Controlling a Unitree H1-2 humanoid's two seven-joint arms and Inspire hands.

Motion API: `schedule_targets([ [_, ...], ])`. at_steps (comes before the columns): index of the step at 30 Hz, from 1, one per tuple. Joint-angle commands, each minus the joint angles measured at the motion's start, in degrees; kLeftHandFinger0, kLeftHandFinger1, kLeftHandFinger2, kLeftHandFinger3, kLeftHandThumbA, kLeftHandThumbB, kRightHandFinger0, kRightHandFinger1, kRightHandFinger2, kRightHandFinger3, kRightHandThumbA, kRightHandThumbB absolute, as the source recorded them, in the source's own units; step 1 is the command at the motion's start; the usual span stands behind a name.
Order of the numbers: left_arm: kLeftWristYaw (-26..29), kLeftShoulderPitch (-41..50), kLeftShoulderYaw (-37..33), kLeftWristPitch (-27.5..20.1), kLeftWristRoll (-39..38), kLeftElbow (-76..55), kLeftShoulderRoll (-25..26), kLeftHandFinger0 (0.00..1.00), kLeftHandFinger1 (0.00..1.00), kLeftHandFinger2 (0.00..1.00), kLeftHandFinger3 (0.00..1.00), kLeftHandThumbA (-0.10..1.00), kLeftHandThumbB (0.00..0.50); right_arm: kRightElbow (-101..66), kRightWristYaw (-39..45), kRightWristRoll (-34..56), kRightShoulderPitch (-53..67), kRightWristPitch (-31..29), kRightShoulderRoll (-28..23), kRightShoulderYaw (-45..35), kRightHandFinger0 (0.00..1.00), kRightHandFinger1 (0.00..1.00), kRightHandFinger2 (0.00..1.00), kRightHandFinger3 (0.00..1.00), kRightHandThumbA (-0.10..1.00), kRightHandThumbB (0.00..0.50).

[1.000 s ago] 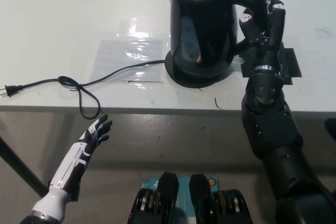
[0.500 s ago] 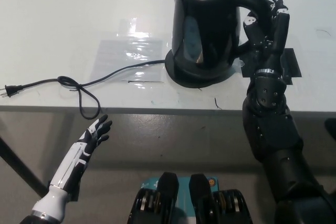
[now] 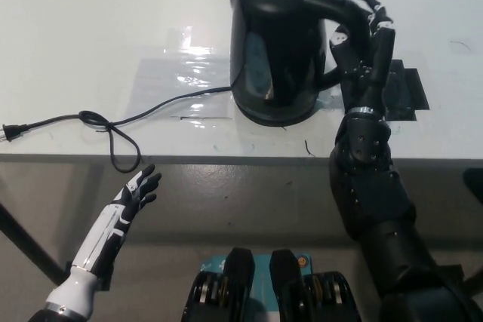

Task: A kettle and its base are kept separately on the desk infront of the robot and the robot uses its right hand to lift the kettle by its handle and places it on its base to align it correctly.

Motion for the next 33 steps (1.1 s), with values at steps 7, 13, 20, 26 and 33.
schedule_targets([
  [7,-1.09,-0.88,0.39,-1.15,-0.59,-1.08,1.06,1.00,1.00,1.00,1.00,1.00,0.093,-1.89,0.69,0.23,-2.83,-0.86,1.83,0.71,0.00,0.16,0.63,0.74,-0.10,0.121],
  [13,-1.02,-0.82,0.58,-0.50,-0.64,-1.40,1.20,1.00,1.00,1.00,1.00,1.00,0.104,-1.25,0.77,0.63,-2.86,-2.06,1.45,0.37,0.00,0.20,0.68,0.75,-0.10,0.122],
  [20,-0.93,-0.65,0.51,-0.67,-0.49,-1.27,1.07,1.00,1.00,1.00,1.00,1.00,0.088,-2.61,10.46,0.22,-1.06,-0.14,-2.08,4.28,1.00,1.00,1.00,1.00,0.63,0.474],
  [26,-1.05,-0.73,0.54,-0.97,-0.99,-1.03,0.93,1.00,1.00,1.00,1.00,1.00,0.094,-6.83,28.00,7.09,0.89,5.09,-6.92,7.89,1.00,1.00,1.00,1.00,0.78,0.500],
  [33,-1.03,-0.90,0.42,-1.14,-0.53,-0.92,1.03,1.00,1.00,1.00,1.00,1.00,0.089,-8.74,32.71,13.11,1.51,7.80,-7.20,6.05,1.00,1.00,1.00,1.00,0.74,0.500],
])
